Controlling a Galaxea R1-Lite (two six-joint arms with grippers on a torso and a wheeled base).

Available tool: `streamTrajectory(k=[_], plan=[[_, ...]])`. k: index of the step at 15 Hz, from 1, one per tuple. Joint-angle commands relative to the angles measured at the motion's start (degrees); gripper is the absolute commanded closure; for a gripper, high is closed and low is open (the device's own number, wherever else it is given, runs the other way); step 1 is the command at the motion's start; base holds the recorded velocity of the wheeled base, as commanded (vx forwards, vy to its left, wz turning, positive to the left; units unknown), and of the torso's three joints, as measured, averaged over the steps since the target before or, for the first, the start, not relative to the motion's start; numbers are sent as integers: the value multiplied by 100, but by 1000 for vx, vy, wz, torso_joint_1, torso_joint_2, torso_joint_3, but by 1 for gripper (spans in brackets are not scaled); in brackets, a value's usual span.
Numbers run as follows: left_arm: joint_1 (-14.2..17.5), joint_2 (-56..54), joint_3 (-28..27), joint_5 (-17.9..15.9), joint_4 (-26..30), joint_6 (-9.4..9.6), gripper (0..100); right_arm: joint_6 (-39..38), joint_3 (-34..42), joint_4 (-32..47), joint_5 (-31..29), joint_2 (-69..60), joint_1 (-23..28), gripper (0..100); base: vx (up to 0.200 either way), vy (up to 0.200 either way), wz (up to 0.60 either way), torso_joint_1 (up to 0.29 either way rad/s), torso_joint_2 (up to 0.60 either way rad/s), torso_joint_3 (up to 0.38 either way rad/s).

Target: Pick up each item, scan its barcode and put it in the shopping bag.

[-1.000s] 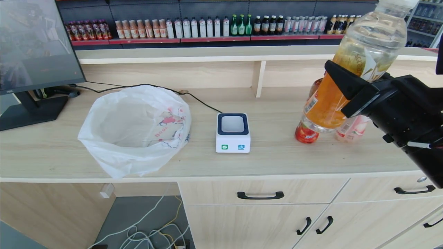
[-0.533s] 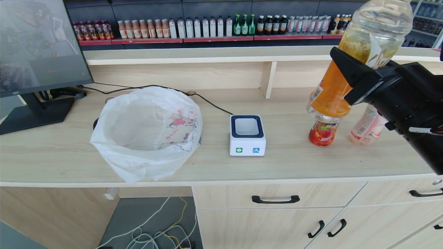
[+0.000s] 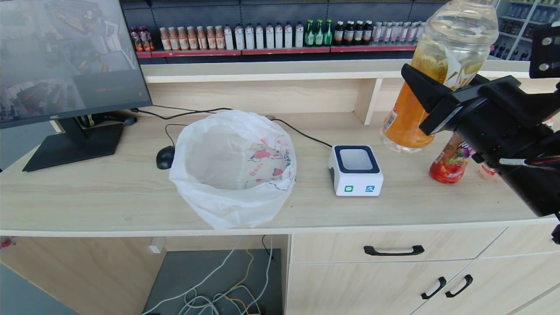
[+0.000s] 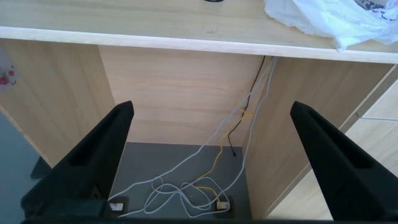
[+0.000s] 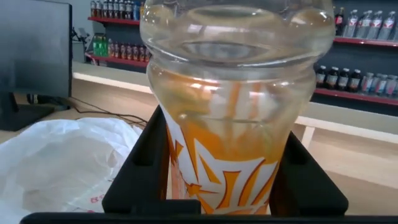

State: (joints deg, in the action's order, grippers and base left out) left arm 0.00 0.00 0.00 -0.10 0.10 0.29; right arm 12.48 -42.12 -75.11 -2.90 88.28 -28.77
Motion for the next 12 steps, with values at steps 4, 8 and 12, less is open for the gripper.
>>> streamTrajectory(k=[4,8,12], plan=[[-9,0,0,1,-1,23,0,597,-33,-13,466,286,82,100,0,0,0,0,0,0],[-9,0,0,1,-1,15,0,1195,-350,-224,721,769,258,100,0,0,0,0,0,0],[0,0,0,1,8,15,0,1854,-842,-215,1573,1446,337,100,0,0,0,0,0,0]])
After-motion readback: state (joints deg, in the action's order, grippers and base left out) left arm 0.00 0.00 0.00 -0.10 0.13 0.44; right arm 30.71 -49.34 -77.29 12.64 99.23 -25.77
